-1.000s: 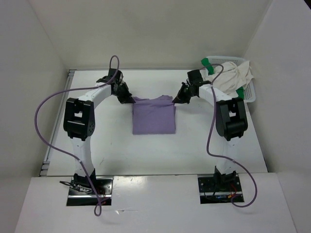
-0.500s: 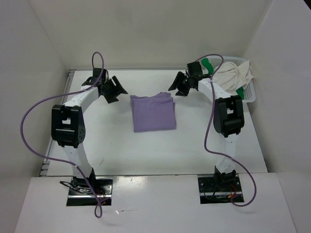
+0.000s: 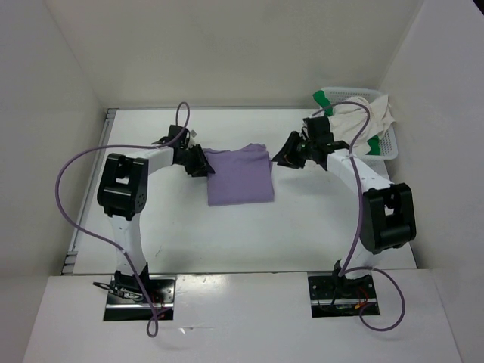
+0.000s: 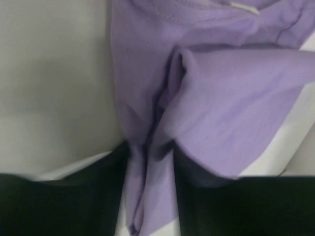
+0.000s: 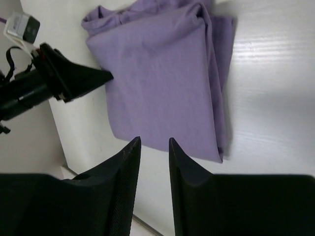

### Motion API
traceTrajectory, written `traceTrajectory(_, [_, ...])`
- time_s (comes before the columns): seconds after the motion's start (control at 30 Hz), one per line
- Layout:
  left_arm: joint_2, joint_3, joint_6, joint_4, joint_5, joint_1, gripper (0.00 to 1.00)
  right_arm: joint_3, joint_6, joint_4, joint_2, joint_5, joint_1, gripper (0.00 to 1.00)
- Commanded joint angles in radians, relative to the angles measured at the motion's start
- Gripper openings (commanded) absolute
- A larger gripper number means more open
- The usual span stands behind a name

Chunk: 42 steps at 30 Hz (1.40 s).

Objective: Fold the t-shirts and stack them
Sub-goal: Put the neatly folded tshirt into the corner of the board with the left arm, then grab crumpled tshirt from bin with the right arm

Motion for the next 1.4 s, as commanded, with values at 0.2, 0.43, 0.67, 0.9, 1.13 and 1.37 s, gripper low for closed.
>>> traceTrajectory(0.2, [0.156, 0.273, -0.031, 0.015, -0.028, 0.034, 0.00, -0.101, -0.018, 0.012, -0.108, 0.012, 0.011, 0.35])
traceTrajectory(0.43, [0.121, 0.410, -0.022, -0.040, -0.060, 0.321, 0.00, -0.150, -0.028, -0.008, -0.145, 0.002, 0.011, 0.36])
traceTrajectory(0.67, [0.034, 0.296, -0.095, -0.027, -0.119, 0.550, 0.33, -0.159, -0.037, -0.008, -0.145, -0.028, 0.011, 0.36])
traceTrajectory(0.9, [-0.234, 0.018, -0.174, 0.077, -0.149, 0.622, 0.93, -0.178, -0.046, -0.008, -0.145, -0.028, 0.011, 0.38])
traceTrajectory(1.13, [-0.482, -0.182, -0.211, 0.097, -0.211, 0.543, 0.88, -0.085, -0.046, -0.045, -0.136, 0.088, 0.011, 0.32])
traceTrajectory(1.37, [-0.552, -0.232, -0.180, 0.110, -0.140, 0.184, 0.53, 0.138, -0.077, -0.105, -0.065, 0.162, -0.097, 0.05])
